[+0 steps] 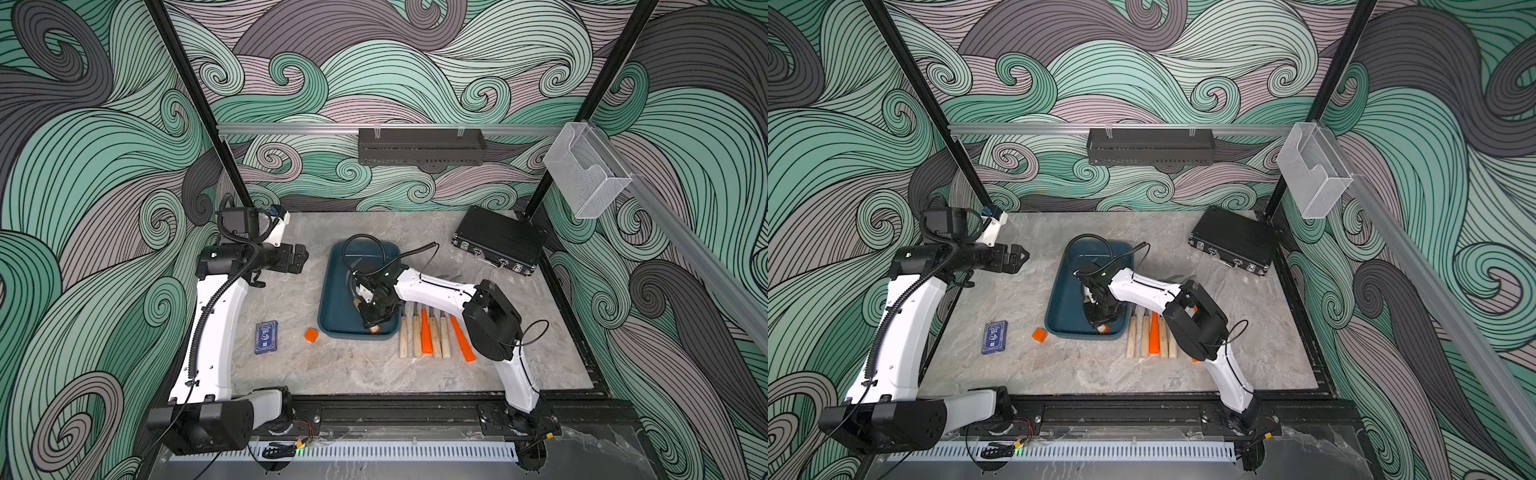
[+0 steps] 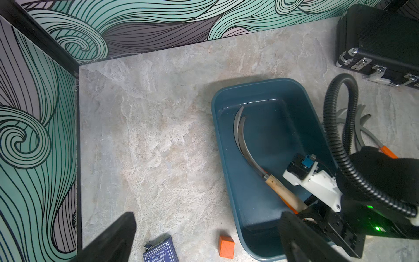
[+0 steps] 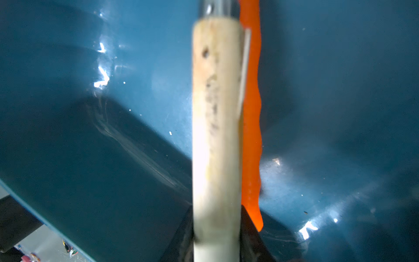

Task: Put small sickles into storage boxes
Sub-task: Place the sickle in the storage box, then pick up the sickle at the center of the board.

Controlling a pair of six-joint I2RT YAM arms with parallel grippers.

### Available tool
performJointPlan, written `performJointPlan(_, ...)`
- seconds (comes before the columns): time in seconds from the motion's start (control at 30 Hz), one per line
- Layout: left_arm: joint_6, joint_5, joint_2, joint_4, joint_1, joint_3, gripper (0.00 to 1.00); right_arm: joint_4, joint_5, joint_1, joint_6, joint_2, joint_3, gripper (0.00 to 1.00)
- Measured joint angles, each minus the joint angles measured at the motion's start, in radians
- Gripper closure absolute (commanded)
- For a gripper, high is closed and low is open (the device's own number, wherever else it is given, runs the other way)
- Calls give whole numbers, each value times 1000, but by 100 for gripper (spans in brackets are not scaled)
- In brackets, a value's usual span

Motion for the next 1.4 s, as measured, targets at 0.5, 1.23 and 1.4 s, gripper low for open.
performJointPlan(0.5,10,7,0,0,0,0,1,-2,21,0,-2,-7,0,57)
performJointPlan(1.23,14,29,-11,10,0,0,1,-46,396,0,-10,-407,-146,63)
performJointPlan(1.4,1,42,-7,23,0,0,1,-50,514,-14,-21,-558,-227,40)
